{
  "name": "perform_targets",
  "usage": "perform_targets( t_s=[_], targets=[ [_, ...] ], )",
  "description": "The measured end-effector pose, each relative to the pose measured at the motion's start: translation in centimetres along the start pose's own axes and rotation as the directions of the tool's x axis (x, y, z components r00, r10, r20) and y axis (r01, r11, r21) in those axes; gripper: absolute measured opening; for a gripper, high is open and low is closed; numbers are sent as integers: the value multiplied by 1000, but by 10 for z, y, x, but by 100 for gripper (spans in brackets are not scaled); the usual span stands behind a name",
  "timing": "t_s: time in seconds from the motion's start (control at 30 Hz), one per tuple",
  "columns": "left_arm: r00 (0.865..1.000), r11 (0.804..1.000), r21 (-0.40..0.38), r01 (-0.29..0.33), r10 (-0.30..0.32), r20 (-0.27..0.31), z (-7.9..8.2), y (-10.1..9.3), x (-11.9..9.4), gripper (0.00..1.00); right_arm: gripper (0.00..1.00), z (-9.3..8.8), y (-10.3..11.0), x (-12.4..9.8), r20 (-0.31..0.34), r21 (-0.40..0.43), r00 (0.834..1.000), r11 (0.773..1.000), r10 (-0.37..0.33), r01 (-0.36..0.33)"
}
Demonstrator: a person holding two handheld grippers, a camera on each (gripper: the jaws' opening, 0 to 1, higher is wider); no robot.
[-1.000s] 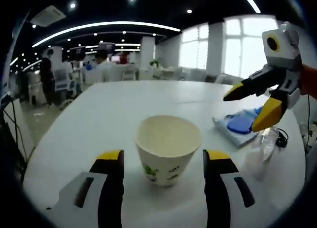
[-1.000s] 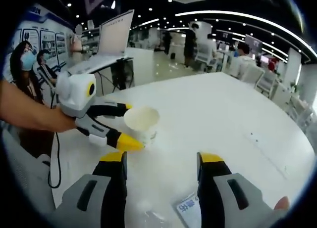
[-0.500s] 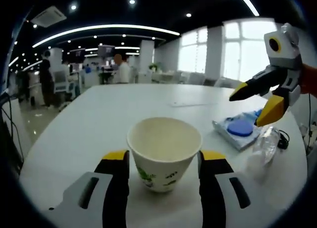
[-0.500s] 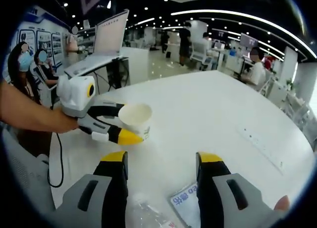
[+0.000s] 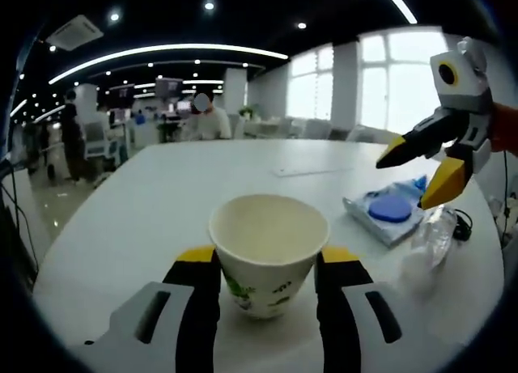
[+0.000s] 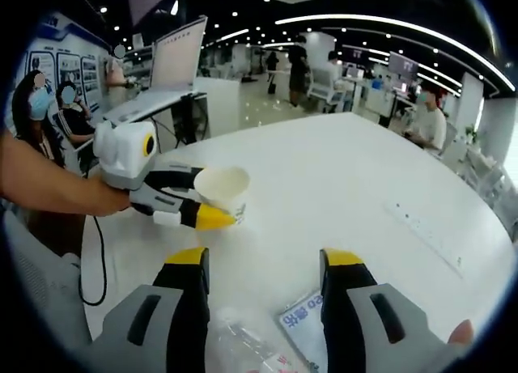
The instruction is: Arrange the tabletop items into an orderly group along one side of the table until the central work area is clear of visible clutter.
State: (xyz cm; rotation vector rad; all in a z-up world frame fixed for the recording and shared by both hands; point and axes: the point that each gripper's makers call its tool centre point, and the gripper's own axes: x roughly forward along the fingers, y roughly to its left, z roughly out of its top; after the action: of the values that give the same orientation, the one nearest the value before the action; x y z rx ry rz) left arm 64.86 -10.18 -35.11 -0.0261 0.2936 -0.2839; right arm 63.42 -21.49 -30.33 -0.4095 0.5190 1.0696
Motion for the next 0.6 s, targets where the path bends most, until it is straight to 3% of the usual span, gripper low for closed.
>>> perform_targets(
  t_s=[0.27, 0.6],
  targets=[
    [1000, 1000, -1, 10, -10, 12, 4, -7, 4, 42, 56, -1, 0, -7, 8, 7, 1000, 1000, -7, 7],
    [999, 999, 3, 48, -48, 18, 11, -29, 13, 42, 57, -9, -2, -21, 10, 19, 1000, 1000, -21, 21]
  ],
)
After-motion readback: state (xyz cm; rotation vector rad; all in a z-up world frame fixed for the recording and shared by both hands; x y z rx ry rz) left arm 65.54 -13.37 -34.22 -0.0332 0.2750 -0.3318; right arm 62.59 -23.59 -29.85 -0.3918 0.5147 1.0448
